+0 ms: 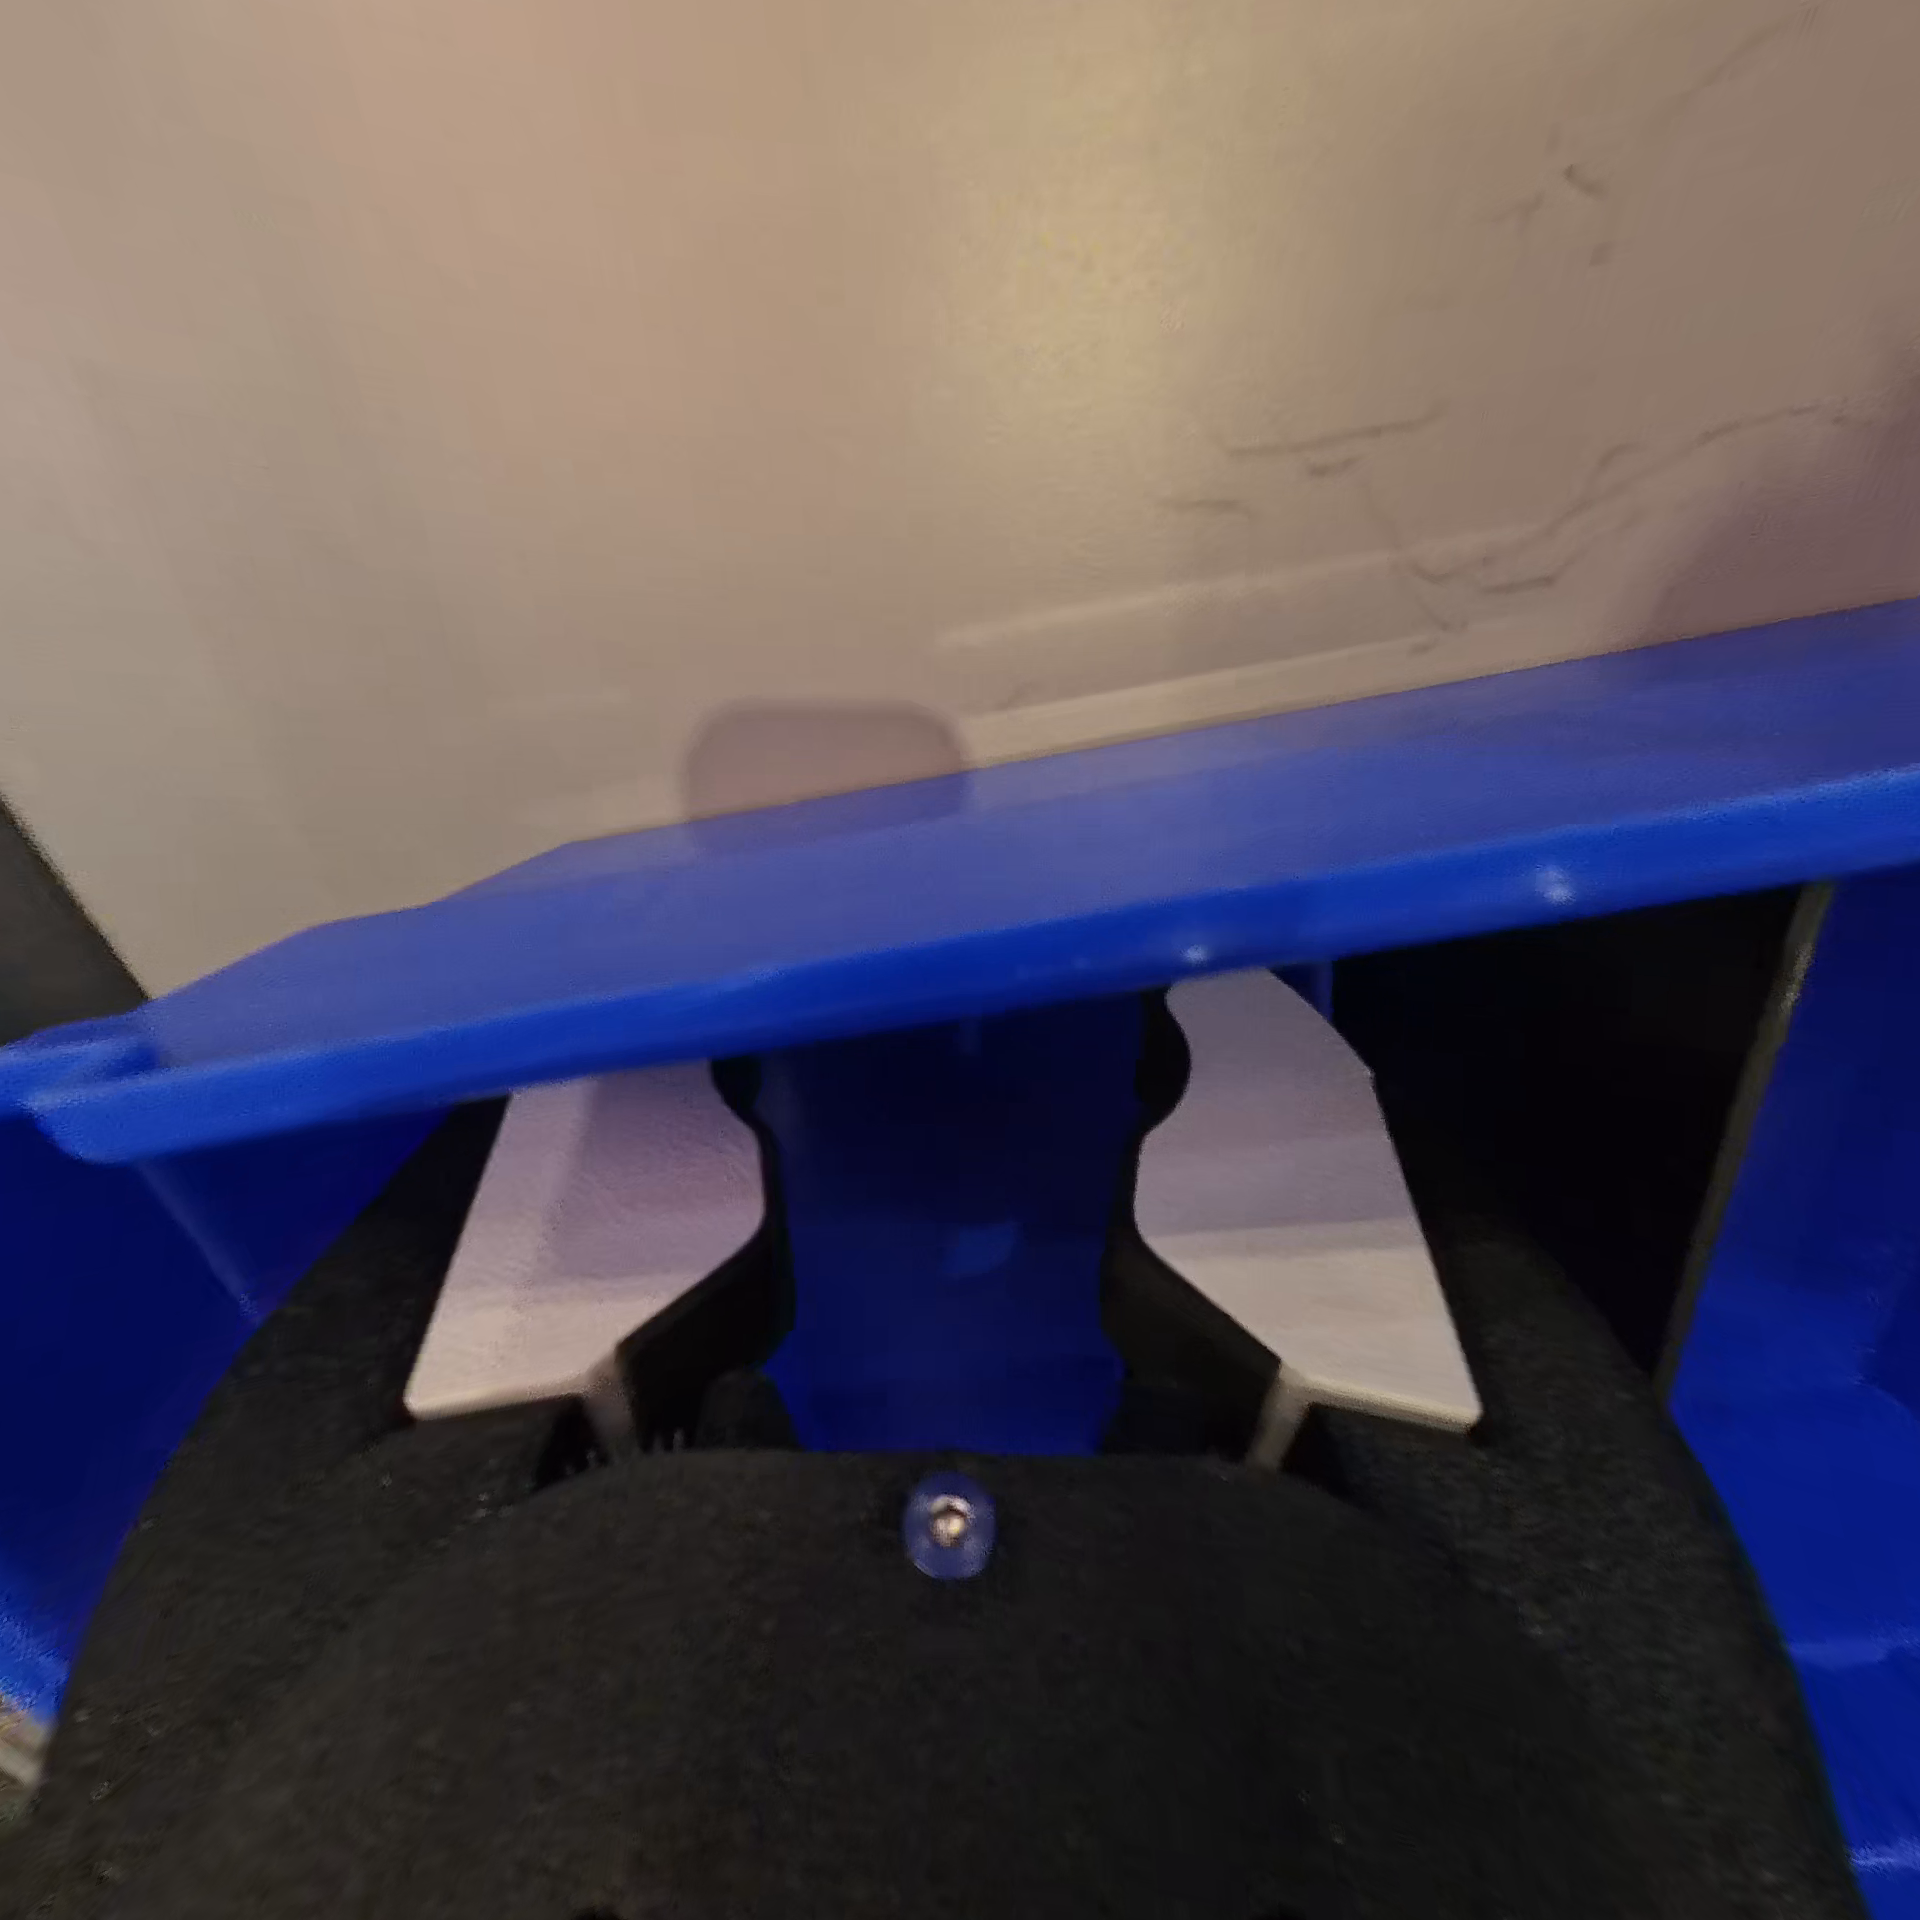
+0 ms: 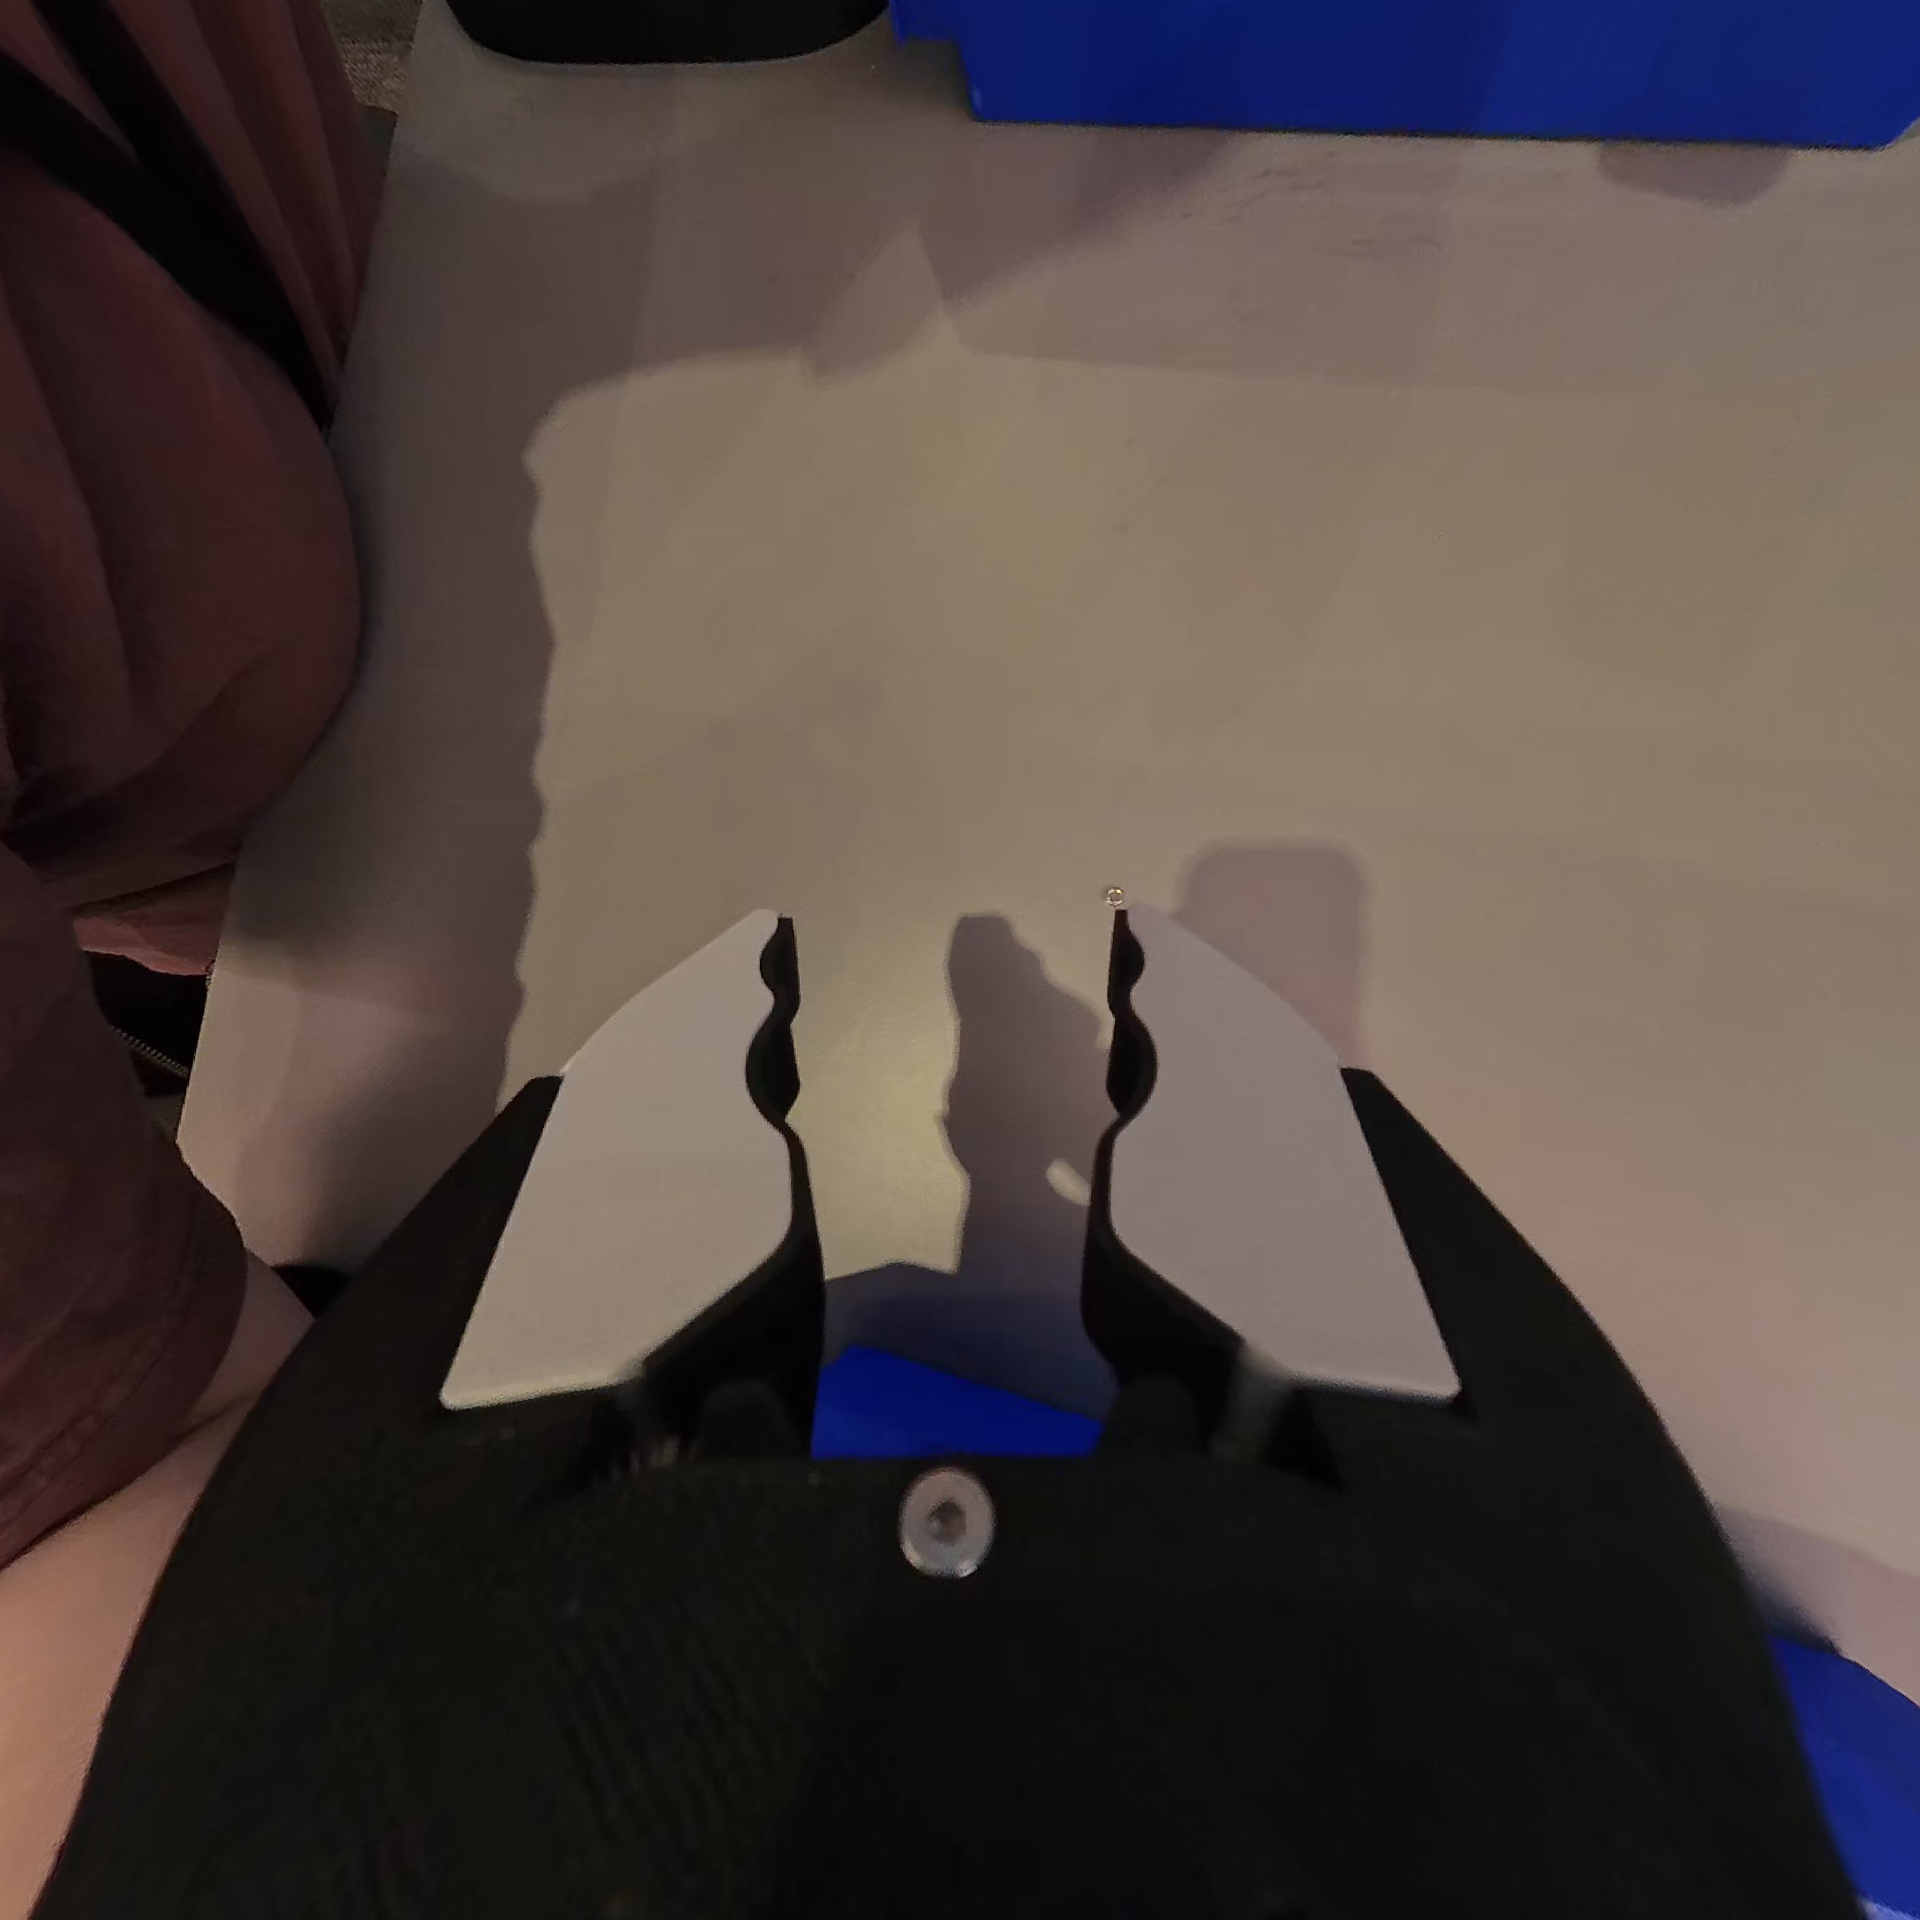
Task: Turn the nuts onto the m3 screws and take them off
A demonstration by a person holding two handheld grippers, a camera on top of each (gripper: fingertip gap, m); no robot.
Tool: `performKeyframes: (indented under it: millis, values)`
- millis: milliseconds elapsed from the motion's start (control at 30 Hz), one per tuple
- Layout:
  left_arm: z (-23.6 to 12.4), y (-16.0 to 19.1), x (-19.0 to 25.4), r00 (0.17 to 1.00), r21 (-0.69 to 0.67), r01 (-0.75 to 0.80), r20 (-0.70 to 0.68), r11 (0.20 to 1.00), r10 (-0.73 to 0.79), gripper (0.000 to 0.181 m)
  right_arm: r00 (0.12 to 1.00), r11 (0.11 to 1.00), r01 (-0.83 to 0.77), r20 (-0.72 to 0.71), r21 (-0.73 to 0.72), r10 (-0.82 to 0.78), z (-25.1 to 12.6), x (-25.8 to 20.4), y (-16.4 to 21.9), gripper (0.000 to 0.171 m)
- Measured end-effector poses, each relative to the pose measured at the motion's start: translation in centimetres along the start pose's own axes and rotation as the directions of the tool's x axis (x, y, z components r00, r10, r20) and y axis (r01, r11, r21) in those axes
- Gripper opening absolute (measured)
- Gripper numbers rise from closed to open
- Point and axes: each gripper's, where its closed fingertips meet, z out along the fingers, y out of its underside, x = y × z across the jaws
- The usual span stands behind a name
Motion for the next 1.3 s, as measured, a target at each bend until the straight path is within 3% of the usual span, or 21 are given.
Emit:
performKeyframes:
  millis: [267,467,600,667,733,900,933,1133,1300]
  values:
    - [-0.1,0.4,0.5,1.0,-0.012,0.012,0.003,1.0,-0.012,0.075,1.0,1.0,0.005,0.012,-0.007,-0.005,0.1,-0.3,0.0,0.058]
    - [-0.7,2.7,0.9,0.999,-0.053,0.03,0.044,0.998,-0.028,0.056,1.0,1.0,0.009,0.017,-0.002,-0.009,0.1,-0.3,0.0,0.058]
    - [-2.3,4.0,-0.4,0.973,0.017,0.185,0.136,0.983,-0.185,0.042,1.0,1.0,0.005,0.009,-0.003,-0.005,0.0,-0.2,0.1,0.058]
    - [-3.1,5.6,-1.4,0.924,0.003,0.33,0.202,0.944,-0.324,0.04,1.0,1.0,0.006,0.01,0.006,-0.006,-0.1,-0.2,0.0,0.058]
    - [-3.1,7.3,-1.4,0.836,-0.019,0.52,0.215,0.854,-0.505,0.04,1.0,1.0,0.005,0.009,0.006,-0.005,-0.1,-0.1,0.0,0.058]
    - [-1.5,7.5,-0.4,0.609,0.025,0.791,0.058,0.611,-0.791,0.04,1.0,1.0,0.007,0.012,-0.011,-0.007,0.1,-0.2,0.1,0.058]
    - [-1.4,7.8,-0.7,0.578,0.027,0.813,0.071,0.581,-0.813,0.032,1.0,1.0,0.009,0.012,-0.014,-0.009,0.1,-0.3,0.1,0.058]
    - [-1.2,7.7,-1.3,0.621,0.031,0.777,0.132,0.629,-0.773,0.005,1.0,0.999,0.03,0.009,-0.011,-0.03,-0.1,-0.7,-0.1,0.058]
    - [-1.8,8.7,-0.5,0.676,-0.06,0.724,0.258,0.687,-0.69,0.003,0.999,0.999,0.03,0.013,-0.01,-0.03,-0.2,-0.8,0.0,0.058]
